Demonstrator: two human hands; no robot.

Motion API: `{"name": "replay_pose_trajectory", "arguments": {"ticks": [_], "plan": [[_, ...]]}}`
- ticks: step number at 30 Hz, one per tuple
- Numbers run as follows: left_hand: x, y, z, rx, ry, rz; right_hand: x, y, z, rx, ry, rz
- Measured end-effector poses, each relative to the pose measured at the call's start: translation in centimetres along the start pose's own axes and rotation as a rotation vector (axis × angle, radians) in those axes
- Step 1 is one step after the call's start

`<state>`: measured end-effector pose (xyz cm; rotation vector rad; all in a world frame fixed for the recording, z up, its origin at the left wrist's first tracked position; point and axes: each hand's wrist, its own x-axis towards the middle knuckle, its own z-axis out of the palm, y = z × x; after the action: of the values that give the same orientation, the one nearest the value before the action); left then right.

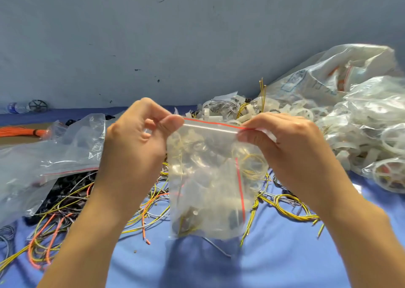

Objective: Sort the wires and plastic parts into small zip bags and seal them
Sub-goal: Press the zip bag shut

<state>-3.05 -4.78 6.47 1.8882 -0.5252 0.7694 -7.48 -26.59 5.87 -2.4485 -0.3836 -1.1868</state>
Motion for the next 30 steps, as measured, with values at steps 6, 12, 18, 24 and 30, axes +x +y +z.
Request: {"name": "replay_pose_trajectory", "arguments": {"ticks": [6, 12, 18, 24, 30], "plan": [[0.5, -1.1, -0.9, 0.01, 0.062, -0.041, -0.8, 1.7, -1.0, -0.008, 0.076, 0.15], [0.9, -0.8, -1.3, -0.038, 0.068, -0.017, -0.9, 1.3, -1.5, -0.017, 0.191, 0.24], [-1.0, -3.8, 1.7, -0.526, -0.457, -0.307, -0.7, 1.1, 0.2, 0.332, 0.229, 0.444], [-6.1, -5.8, 5.6, -0.367, -1.089, -0.333, -1.3, 2.9, 1.7, 0.418, 0.275, 0.574], [-8.9, -3.9, 9.9, -0.239, -0.863, -0.248, -1.6, 4.8, 1.3, 0.383, 0.377, 0.674]]}}
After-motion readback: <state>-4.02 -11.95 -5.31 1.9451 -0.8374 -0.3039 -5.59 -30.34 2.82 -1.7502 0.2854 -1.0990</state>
